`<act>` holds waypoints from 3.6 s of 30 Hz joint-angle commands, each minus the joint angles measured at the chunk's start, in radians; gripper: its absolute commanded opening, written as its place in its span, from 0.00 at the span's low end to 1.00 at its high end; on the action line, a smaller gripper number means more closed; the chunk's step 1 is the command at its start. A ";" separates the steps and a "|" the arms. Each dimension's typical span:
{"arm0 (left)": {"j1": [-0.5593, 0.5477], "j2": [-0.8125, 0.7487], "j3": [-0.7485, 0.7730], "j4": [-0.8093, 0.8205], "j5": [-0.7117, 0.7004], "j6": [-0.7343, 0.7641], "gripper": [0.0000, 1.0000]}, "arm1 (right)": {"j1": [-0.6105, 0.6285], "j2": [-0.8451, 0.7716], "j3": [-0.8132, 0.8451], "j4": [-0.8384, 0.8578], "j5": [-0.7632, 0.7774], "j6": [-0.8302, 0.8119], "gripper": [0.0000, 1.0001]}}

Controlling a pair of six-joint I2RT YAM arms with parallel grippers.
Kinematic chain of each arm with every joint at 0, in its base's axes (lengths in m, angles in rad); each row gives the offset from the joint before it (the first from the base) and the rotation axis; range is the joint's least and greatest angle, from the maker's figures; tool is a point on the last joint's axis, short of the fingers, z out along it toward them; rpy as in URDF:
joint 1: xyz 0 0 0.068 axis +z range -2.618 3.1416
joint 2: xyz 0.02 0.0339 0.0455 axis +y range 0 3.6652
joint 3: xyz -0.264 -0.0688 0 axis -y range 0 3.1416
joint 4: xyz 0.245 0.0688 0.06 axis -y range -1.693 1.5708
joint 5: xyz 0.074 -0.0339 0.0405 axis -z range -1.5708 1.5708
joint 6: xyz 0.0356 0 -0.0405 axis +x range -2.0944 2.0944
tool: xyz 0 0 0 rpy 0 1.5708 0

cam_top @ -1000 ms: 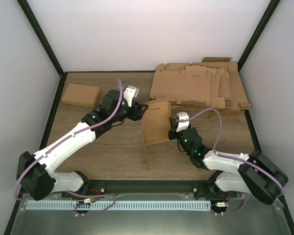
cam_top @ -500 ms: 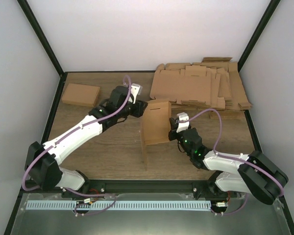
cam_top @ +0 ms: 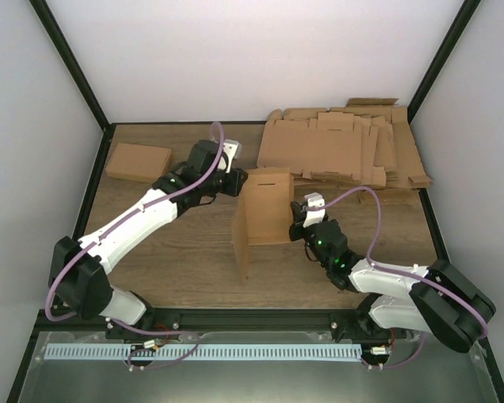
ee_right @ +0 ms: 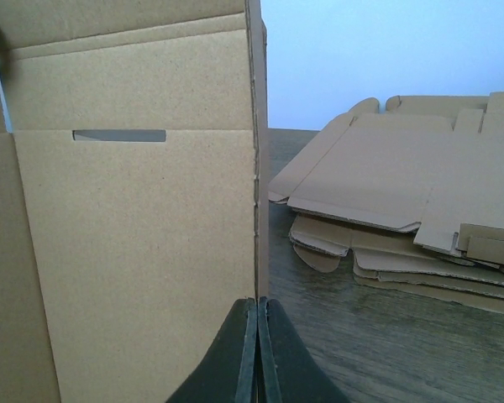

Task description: Fold the paper box

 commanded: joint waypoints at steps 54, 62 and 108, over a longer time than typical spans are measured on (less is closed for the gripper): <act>-0.069 -0.150 -0.084 0.000 -0.060 0.237 0.04 | -0.406 -0.244 0.502 -0.872 -0.732 0.287 0.60; -0.071 -0.170 -0.128 0.027 -0.074 0.228 0.04 | -0.420 -0.225 0.453 -0.812 -0.795 0.321 0.47; -0.084 -0.204 -0.141 0.070 -0.010 0.105 0.55 | -0.418 -0.017 0.449 -0.821 -1.008 0.213 0.35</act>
